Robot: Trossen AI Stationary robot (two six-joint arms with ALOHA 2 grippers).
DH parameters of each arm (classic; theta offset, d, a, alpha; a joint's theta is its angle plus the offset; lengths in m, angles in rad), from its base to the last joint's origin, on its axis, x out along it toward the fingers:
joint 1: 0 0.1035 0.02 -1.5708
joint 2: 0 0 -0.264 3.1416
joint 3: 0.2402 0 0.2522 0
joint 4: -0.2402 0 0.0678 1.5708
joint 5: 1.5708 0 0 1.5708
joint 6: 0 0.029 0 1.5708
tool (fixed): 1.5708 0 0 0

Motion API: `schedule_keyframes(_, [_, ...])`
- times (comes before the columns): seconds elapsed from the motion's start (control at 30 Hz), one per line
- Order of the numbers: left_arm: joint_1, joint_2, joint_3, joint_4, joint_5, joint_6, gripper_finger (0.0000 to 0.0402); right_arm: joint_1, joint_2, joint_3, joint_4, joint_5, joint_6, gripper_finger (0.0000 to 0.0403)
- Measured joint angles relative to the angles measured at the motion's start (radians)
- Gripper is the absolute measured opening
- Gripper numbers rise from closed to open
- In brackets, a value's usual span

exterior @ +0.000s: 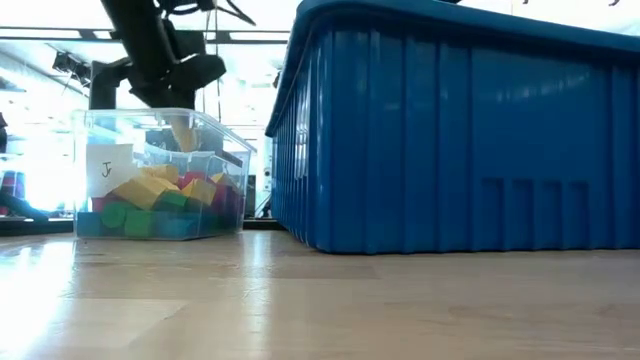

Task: Sort blocks
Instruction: Put the yellow block into the transparent bin

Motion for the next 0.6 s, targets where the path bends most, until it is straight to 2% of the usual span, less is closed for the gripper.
schedule_keyframes(0.13, [0.0, -0.001, -0.034, 0.024, 0.018, -0.007, 0.0167, -0.006, 0.0, 0.0, 0.0, 0.001, 0.009, 0.0249])
schedule_keyframes(0.3, [0.0, -0.007, -0.038, 0.02, 0.023, -0.007, 0.0217, -0.014, 0.0, 0.0, 0.015, -0.011, 0.104, 0.025])
schedule_keyframes(0.47, [-0.001, -0.037, -0.037, 0.022, 0.022, -0.002, 0.0272, -0.045, 0.0, 0.0, 0.014, 0.009, 0.168, 0.0268])
schedule_keyframes(0.6, [-0.015, -0.088, -0.037, 0.033, 0.011, 0.0, 0.0298, -0.087, 0.0, 0.0, -0.01, 0.003, 0.229, 0.0289])
